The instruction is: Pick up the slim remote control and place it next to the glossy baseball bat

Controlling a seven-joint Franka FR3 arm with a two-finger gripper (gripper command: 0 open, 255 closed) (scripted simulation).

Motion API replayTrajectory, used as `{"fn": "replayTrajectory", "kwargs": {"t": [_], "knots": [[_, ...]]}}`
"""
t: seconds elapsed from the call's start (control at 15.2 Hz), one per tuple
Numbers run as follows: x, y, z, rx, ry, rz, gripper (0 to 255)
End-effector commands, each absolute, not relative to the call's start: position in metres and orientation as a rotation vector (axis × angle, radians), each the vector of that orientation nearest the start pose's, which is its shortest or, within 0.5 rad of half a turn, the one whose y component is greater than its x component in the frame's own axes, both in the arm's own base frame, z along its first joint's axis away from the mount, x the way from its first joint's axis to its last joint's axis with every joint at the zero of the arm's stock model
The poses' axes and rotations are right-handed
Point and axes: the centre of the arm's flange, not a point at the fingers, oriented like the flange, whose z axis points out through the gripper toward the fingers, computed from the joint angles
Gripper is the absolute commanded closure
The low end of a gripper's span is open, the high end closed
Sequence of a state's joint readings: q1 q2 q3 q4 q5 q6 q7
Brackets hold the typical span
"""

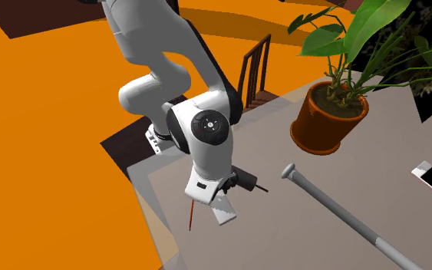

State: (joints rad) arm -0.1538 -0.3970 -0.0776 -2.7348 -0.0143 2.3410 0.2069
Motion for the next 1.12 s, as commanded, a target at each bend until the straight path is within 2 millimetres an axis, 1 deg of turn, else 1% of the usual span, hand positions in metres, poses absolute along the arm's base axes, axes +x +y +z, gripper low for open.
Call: {"fn": "replayTrajectory", "kwargs": {"t": [0.0, 1.06], "knots": [[0.366, -0.084, 0.352, -3.052, 0.655, -0.003, 255], [0.366, -0.084, 0.437, -3.052, 0.655, -0.003, 255]]}}
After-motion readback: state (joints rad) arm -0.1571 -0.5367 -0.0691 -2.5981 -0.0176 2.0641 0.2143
